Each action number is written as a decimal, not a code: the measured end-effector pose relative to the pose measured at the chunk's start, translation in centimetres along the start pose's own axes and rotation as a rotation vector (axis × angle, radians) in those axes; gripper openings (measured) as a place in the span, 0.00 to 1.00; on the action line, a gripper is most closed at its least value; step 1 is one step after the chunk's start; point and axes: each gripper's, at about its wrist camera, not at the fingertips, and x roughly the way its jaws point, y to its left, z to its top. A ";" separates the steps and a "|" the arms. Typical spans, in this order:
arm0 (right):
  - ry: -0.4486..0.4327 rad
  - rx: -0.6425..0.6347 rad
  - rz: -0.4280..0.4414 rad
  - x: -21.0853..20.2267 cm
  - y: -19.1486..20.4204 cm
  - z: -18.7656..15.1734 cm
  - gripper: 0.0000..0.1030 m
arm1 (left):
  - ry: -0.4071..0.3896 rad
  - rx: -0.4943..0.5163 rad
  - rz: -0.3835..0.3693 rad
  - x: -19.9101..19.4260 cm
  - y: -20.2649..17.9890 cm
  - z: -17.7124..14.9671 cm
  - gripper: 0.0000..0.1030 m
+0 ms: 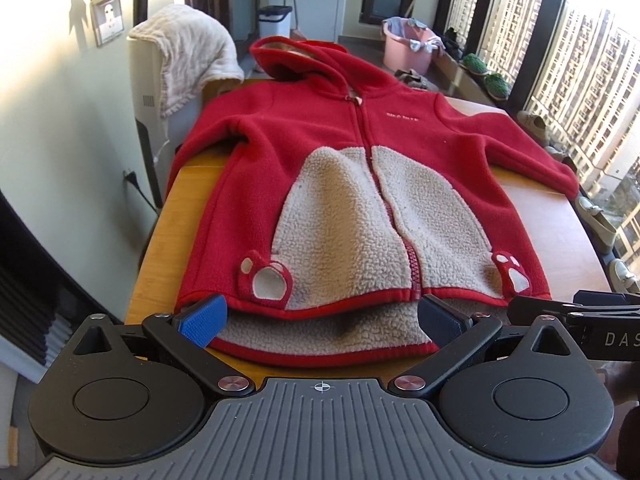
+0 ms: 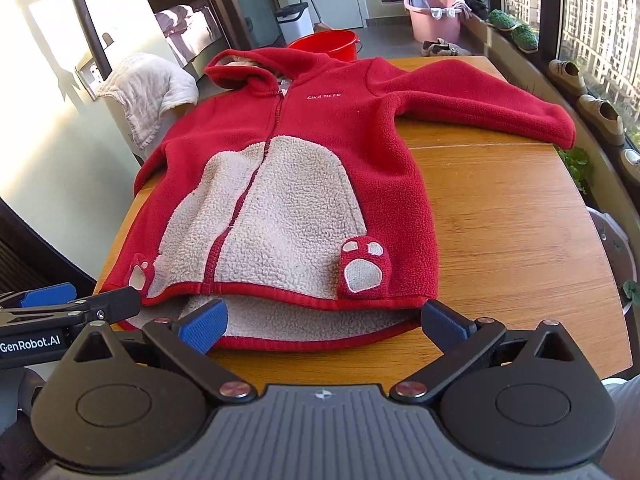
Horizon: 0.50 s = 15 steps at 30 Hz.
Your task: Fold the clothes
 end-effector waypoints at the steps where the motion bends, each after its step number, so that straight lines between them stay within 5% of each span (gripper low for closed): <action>1: 0.004 0.002 0.002 0.0 0.0 0.0 1.00 | 0.001 -0.001 0.002 0.0 0.0 0.0 1.00; 15: 0.086 0.015 0.010 1.2 -0.1 -0.9 1.00 | 0.083 0.006 0.020 1.4 0.0 -0.5 1.00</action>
